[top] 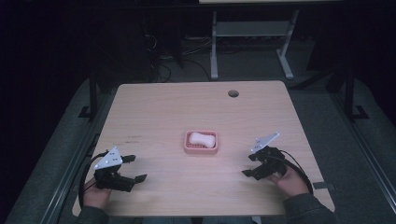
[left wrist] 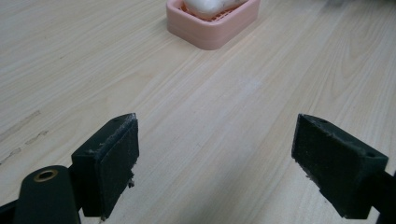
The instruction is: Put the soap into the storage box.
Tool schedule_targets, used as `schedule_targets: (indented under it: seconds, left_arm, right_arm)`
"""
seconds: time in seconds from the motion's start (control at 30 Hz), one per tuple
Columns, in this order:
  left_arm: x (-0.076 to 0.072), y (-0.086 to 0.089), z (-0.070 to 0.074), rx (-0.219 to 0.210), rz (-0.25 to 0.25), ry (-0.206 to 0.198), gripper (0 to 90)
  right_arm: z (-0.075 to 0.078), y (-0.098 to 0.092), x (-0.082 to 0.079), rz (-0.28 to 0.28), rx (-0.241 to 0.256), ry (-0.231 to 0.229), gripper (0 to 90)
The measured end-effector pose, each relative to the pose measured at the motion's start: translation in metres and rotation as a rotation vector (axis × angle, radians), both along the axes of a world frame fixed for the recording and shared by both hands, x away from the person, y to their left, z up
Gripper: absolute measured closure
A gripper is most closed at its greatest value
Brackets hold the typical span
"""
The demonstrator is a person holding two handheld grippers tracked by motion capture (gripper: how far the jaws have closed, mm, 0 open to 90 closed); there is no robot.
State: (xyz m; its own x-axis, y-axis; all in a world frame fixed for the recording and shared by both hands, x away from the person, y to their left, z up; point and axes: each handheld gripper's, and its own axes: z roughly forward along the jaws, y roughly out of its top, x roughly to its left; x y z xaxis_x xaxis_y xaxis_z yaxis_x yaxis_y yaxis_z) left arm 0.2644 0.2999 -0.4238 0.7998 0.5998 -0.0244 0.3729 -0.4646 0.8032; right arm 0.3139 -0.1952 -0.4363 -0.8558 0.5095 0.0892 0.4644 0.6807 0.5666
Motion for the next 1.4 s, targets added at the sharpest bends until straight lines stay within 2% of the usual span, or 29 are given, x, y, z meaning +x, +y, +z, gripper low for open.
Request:
schedule_targets:
  seconds: [0.63, 0.97, 1.13, 1.4]
  left_arm:
    - [0.0, -0.002, 0.0, 0.001, -0.007, 0.002, 14.8]
    - [0.0, -0.002, 0.0, 0.005, -0.012, 0.0, 14.8]
    - [0.001, -0.002, 0.0, 0.002, -0.012, 0.001, 14.8]
    - [0.001, -0.004, 0.0, 0.007, -0.019, 0.002, 14.8]
  right_arm:
    - [-0.013, -0.021, -0.023, -0.045, 0.024, -0.002, 31.6]
    - [-0.014, -0.03, -0.037, -0.069, 0.028, -0.018, 31.6]
    - [-0.013, -0.039, -0.046, -0.088, 0.051, -0.033, 31.6]
    - [-0.015, -0.046, -0.054, -0.103, 0.058, -0.034, 31.5]
